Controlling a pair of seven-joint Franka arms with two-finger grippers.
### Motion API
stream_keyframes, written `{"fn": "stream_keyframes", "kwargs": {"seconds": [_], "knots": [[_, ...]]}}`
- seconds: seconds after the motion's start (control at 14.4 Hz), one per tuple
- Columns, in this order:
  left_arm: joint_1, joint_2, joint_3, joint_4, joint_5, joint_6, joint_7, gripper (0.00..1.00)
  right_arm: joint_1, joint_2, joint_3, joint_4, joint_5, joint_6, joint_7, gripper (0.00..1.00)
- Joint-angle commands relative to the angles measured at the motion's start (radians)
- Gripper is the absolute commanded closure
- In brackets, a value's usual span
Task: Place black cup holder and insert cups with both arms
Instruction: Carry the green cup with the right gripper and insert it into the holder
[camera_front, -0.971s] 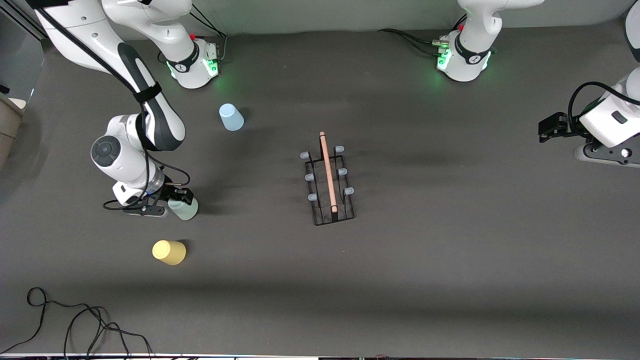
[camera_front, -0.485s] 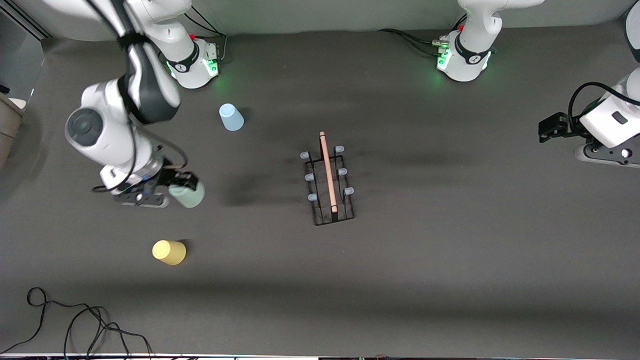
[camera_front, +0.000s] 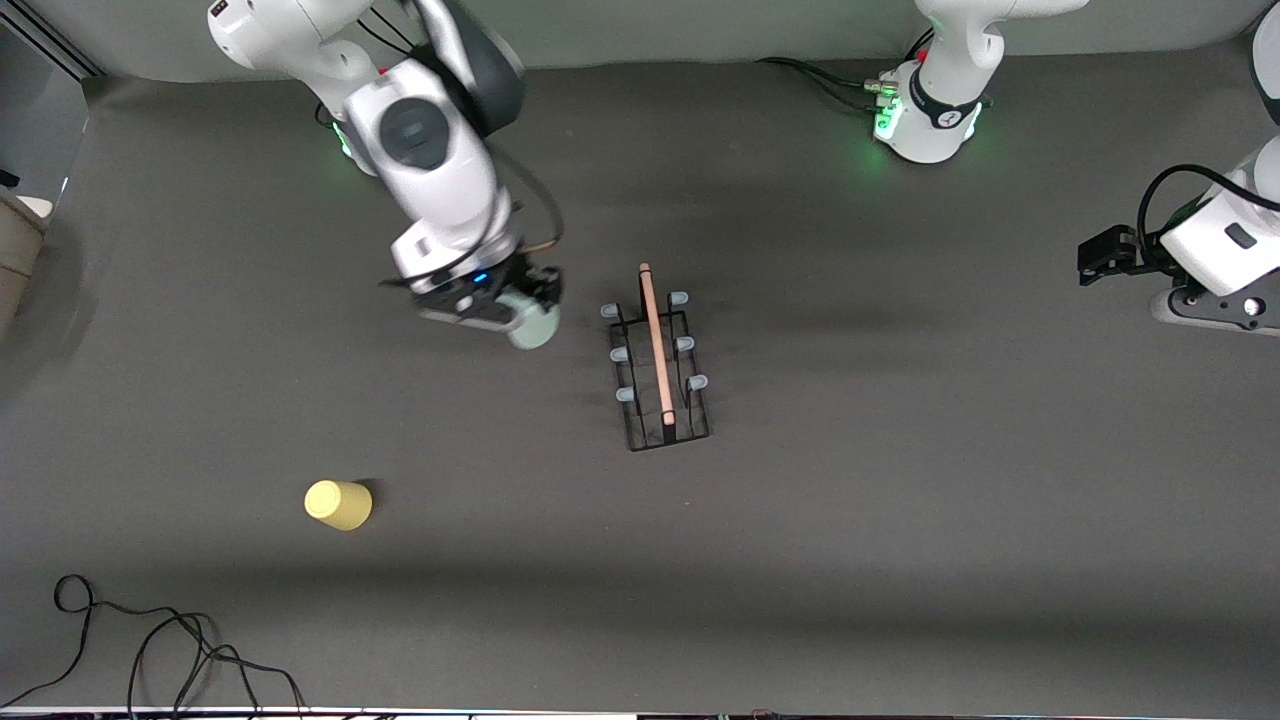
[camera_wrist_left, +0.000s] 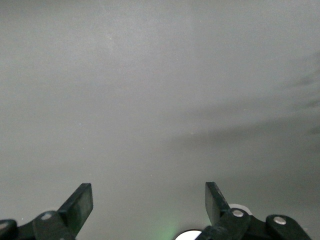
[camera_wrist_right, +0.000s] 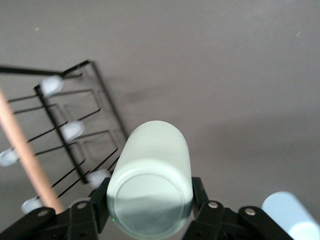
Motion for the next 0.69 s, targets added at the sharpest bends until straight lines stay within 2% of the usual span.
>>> {"fn": "stream_keyframes", "kwargs": {"seconds": [0.0,0.28,0.62], "knots": [[0.006,-0.001,-0.003,0.006,-0.010,-0.012,0.006,0.00,0.083,0.061,-0.013,0.075,0.008,-0.012,0.126,0.80],[0.009,-0.001,-0.003,0.006,-0.010,-0.020,0.006,0.00,0.111,0.155,-0.013,0.155,0.008,0.003,0.193,0.80],[0.009,-0.001,-0.003,0.006,-0.012,-0.020,0.005,0.00,0.121,0.227,-0.013,0.166,0.006,0.067,0.193,0.79]]}}
